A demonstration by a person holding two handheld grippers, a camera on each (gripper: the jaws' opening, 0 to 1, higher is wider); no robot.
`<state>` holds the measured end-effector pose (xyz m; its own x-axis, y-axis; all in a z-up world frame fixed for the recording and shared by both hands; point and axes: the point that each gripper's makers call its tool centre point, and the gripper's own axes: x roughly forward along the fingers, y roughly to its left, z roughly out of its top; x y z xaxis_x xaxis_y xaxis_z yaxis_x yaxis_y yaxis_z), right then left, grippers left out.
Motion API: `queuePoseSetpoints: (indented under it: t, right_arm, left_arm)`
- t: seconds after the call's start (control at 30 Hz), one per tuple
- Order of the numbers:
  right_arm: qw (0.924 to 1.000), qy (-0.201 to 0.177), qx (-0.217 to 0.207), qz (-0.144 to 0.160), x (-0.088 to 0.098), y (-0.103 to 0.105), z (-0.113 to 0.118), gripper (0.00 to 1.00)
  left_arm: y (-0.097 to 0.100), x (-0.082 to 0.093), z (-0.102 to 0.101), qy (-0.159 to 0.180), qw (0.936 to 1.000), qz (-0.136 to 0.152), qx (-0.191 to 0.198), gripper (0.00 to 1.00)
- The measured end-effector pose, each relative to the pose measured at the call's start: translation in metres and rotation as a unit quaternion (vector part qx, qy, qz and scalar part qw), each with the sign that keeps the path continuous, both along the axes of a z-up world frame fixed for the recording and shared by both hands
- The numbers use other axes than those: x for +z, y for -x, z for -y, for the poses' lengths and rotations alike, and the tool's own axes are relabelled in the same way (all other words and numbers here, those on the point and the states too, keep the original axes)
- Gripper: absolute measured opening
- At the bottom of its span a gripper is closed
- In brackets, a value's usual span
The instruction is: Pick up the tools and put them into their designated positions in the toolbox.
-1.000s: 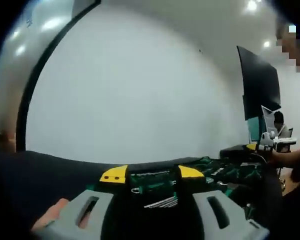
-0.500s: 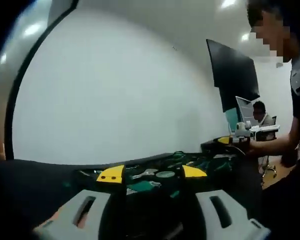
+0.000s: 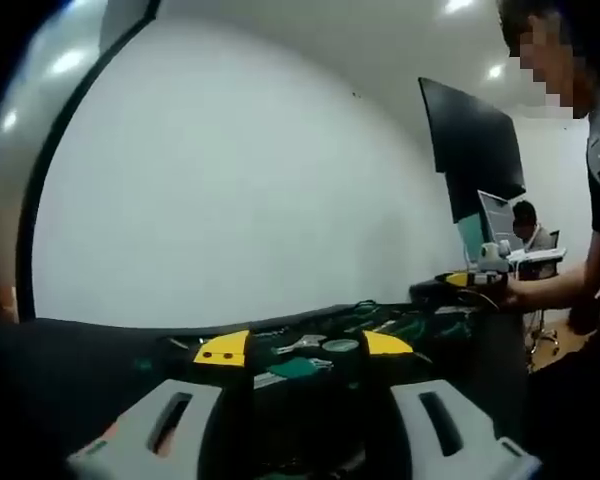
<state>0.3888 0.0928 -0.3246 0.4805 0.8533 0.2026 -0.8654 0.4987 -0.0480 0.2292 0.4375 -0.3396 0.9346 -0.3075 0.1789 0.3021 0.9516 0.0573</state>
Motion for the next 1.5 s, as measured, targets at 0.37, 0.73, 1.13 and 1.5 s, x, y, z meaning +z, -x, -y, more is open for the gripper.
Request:
queuePoseSetpoints:
  t: [0.37, 0.73, 1.13, 1.5]
  right_arm:
    - [0.9999, 0.002, -0.003, -0.012, -0.004, -0.006, 0.002, 0.34]
    - [0.9999, 0.008, -0.003, -0.008, -0.006, -0.006, 0.002, 0.34]
    - [0.9999, 0.007, -0.006, -0.013, -0.007, -0.008, 0.003, 0.33]
    - [0.9998, 0.011, -0.008, -0.011, -0.008, -0.008, 0.003, 0.32]
  left_arm:
    - [0.003, 0.002, 0.002, 0.01, 0.9999, -0.004, 0.009, 0.36]
    - [0.004, 0.005, -0.006, 0.02, 0.9997, 0.005, 0.012, 0.36]
    - [0.007, 0.009, -0.006, 0.031, 0.9993, 0.015, 0.012, 0.36]
    - [0.007, 0.008, -0.004, 0.032, 0.9994, 0.011, 0.008, 0.36]
